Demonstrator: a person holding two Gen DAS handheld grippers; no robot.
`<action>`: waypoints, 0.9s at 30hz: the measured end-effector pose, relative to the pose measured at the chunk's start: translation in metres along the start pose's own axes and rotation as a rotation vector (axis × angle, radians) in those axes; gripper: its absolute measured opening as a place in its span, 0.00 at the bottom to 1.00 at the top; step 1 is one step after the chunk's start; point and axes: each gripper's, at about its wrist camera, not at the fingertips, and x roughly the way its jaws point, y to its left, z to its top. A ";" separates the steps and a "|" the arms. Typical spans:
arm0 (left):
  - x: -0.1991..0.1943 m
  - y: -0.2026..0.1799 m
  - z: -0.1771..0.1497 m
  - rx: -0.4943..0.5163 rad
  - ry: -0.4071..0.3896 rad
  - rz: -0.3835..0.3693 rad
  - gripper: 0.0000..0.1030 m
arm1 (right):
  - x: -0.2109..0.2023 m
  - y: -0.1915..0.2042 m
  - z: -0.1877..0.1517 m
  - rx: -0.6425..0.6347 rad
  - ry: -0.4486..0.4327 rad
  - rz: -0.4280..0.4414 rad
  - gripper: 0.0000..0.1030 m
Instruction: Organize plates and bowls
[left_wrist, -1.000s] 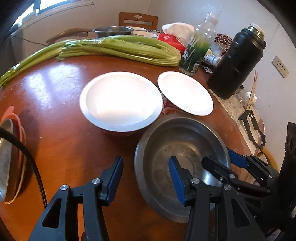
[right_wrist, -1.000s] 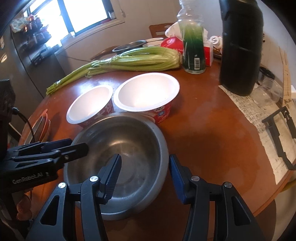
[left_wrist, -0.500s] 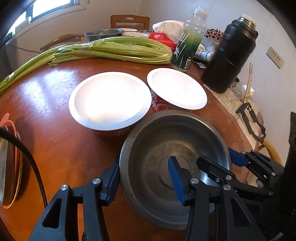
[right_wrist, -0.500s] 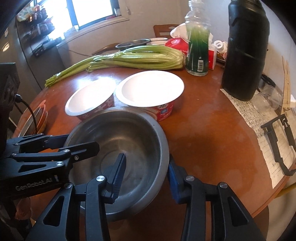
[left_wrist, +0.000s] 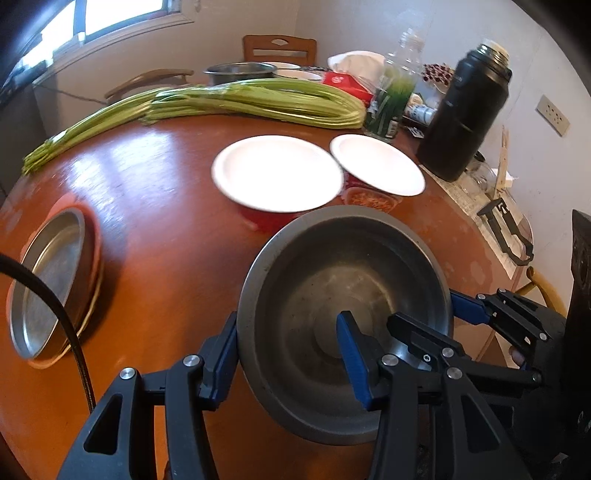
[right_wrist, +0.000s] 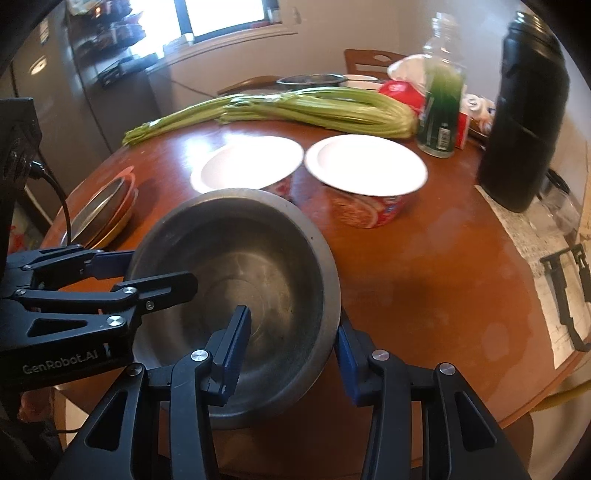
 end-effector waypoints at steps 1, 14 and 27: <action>-0.002 0.004 -0.002 -0.008 -0.002 0.006 0.49 | 0.001 0.004 0.000 -0.009 0.002 0.005 0.45; -0.008 0.042 -0.018 -0.091 -0.006 0.038 0.49 | 0.012 0.045 0.000 -0.077 0.035 0.053 0.45; -0.001 0.043 -0.013 -0.093 -0.009 0.022 0.50 | 0.019 0.043 0.005 -0.044 0.054 0.038 0.45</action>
